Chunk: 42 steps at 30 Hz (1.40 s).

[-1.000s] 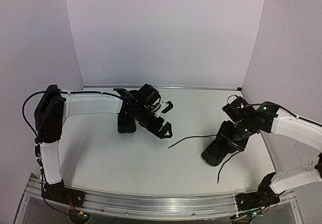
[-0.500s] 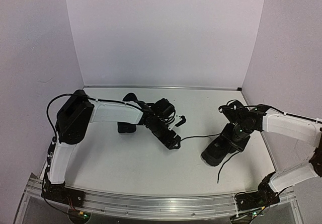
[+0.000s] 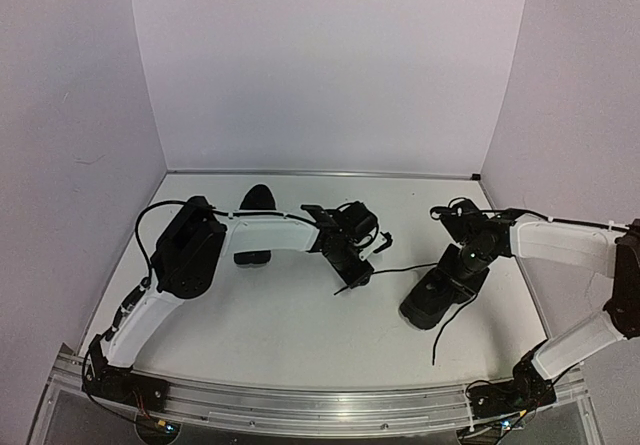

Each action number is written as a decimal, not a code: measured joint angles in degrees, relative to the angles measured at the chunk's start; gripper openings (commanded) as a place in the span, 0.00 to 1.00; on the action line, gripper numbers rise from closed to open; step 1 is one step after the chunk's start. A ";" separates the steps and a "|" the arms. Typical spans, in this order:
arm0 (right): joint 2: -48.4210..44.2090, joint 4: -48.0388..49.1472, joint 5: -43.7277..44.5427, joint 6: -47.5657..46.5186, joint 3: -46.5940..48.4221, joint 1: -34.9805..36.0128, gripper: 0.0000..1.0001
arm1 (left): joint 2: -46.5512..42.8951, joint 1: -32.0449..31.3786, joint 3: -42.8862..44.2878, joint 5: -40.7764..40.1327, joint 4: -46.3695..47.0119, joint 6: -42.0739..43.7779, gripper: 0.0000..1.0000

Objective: Tie the shoes

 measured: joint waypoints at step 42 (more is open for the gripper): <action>32.24 7.78 -9.56 -11.77 33.60 22.91 0.06 | -65.30 9.81 -50.97 -2.80 -9.44 -23.19 0.00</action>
